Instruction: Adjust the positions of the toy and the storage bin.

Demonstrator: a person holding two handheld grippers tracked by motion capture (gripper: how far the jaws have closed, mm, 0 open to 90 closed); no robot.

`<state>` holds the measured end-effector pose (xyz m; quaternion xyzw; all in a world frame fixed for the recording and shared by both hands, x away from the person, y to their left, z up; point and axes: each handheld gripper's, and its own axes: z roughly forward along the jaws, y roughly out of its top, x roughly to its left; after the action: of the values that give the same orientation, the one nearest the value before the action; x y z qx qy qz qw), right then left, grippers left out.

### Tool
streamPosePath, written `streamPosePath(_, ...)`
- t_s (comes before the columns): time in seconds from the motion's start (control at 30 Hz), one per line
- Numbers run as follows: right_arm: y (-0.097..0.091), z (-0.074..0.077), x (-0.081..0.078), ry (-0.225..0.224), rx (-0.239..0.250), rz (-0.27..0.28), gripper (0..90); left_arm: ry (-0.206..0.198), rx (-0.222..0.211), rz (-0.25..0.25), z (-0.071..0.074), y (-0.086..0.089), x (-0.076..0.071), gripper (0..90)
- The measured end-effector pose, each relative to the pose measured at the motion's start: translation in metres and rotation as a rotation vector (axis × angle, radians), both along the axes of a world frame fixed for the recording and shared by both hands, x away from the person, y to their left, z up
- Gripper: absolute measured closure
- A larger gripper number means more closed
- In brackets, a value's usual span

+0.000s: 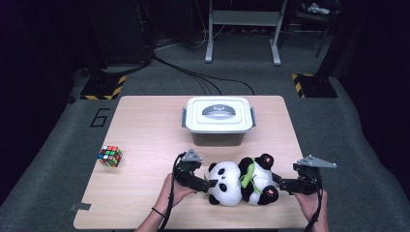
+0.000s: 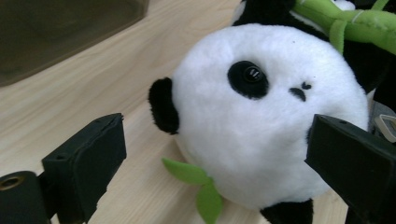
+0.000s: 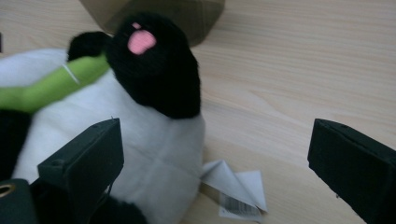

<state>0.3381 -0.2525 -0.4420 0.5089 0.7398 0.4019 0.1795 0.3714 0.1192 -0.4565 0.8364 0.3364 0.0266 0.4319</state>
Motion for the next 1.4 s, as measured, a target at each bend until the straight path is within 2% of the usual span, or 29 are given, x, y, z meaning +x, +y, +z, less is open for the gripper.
streamPosePath(0.13, 0.013, 0.009, 0.007, -0.004, -0.008, 0.041, 2.8, -0.005, 0.011, -0.015, -0.004, -0.008, -0.001, 2.1)
streamPosePath(0.17, 0.016, 0.01, 0.008, -0.004, -0.009, 0.051, 3.1, 0.002, 0.002, -0.024, -0.005, -0.01, -0.002, 1.8)
streamPosePath(0.27, 0.025, 0.014, 0.015, -0.011, -0.018, 0.072, 6.4, 0.006, 0.011, -0.045, -0.005, -0.016, -0.003, 2.5)
streamPosePath(0.4, 0.032, 0.015, 0.024, -0.002, -0.031, 0.087, 13.2, -0.014, 0.033, -0.068, -0.002, -0.023, -0.005, 9.5)
streamPosePath(0.5, 0.034, 0.013, 0.028, 0.003, -0.037, 0.091, 16.1, -0.02, 0.039, -0.08, -0.001, -0.025, -0.005, 10.9)
streamPosePath(0.57, 0.036, 0.012, 0.03, 0.015, -0.033, 0.099, 20.9, -0.02, 0.03, -0.082, -0.002, -0.025, -0.006, 14.3)
streamPosePath(0.7, 0.04, 0.007, 0.032, 0.029, -0.047, 0.103, 40.0, -0.024, 0.03, -0.094, -0.004, -0.025, -0.009, 21.5)
streamPosePath(0.87, 0.044, 0.004, 0.031, 0.022, -0.063, 0.11, 57.6, -0.032, 0.011, -0.087, -0.009, -0.023, -0.011, 37.9)
streamPosePath(0.93, 0.046, 0.002, 0.031, 0.026, -0.066, 0.104, 63.1, -0.05, 0.011, -0.08, -0.01, -0.023, -0.012, 44.7)
streamPosePath(1.07, 0.05, 0.001, 0.027, 0.007, -0.094, 0.1, 68.7, -0.073, -0.014, -0.075, -0.012, -0.021, -0.015, 53.6)
streamPosePath(1.3, 0.047, 0.007, 0.019, -0.015, -0.029, 0.095, 70.4, -0.089, -0.016, -0.077, -0.007, -0.016, -0.019, 55.2)
streamPosePath(1.4, 0.049, 0.01, 0.017, -0.024, -0.011, 0.1, 70.5, -0.086, -0.037, -0.075, -0.002, -0.008, -0.021, 55.3)
